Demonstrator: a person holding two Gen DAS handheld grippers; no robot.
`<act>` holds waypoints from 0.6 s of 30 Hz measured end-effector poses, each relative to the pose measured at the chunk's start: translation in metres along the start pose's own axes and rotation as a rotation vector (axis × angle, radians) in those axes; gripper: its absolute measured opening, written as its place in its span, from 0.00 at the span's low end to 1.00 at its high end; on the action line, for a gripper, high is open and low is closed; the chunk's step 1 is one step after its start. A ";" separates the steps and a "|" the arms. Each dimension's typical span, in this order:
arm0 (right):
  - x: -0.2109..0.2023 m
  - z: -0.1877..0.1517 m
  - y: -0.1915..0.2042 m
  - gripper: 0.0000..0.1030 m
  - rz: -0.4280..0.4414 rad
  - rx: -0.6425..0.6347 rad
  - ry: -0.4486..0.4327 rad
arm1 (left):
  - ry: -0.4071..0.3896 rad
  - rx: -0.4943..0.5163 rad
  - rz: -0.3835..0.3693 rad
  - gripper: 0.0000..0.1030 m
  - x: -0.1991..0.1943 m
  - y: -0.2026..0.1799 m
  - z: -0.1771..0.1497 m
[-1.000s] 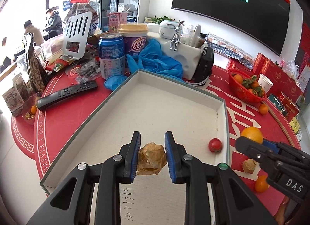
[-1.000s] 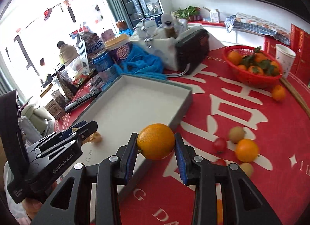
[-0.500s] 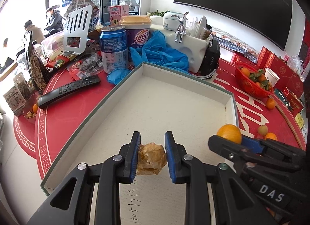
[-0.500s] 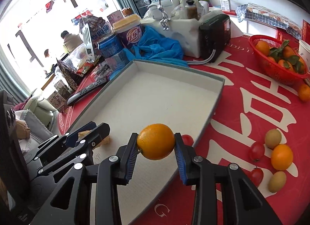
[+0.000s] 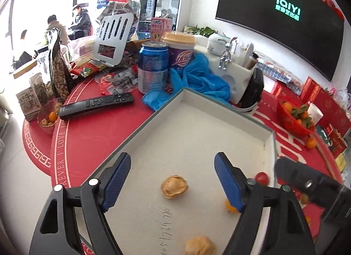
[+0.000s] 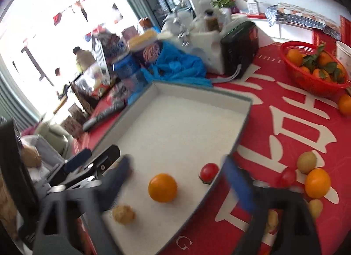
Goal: Organize fruits
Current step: 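Open the right tool to drop the orange while the left tool releases the husk, then move both open tools back toward the remaining fruits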
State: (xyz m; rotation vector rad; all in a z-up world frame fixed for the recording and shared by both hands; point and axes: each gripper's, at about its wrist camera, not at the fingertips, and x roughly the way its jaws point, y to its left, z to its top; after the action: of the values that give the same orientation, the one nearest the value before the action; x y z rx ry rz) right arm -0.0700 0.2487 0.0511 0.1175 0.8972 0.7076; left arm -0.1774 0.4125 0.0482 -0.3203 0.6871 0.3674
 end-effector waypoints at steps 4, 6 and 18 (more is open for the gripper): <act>-0.035 0.000 -0.016 1.00 -0.071 0.014 -0.089 | -0.024 0.082 -0.036 0.79 -0.007 -0.021 -0.005; -0.050 -0.001 -0.025 1.00 -0.118 0.018 -0.114 | -0.035 0.128 -0.079 0.79 -0.013 -0.034 -0.010; -0.094 -0.063 -0.136 1.00 -0.407 0.171 -0.032 | -0.030 0.513 -0.323 0.79 -0.040 -0.139 -0.069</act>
State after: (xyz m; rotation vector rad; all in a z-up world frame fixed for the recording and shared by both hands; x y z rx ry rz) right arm -0.0863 0.0750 0.0235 0.0934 0.9142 0.2499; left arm -0.1846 0.2521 0.0478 0.0652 0.6626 -0.1160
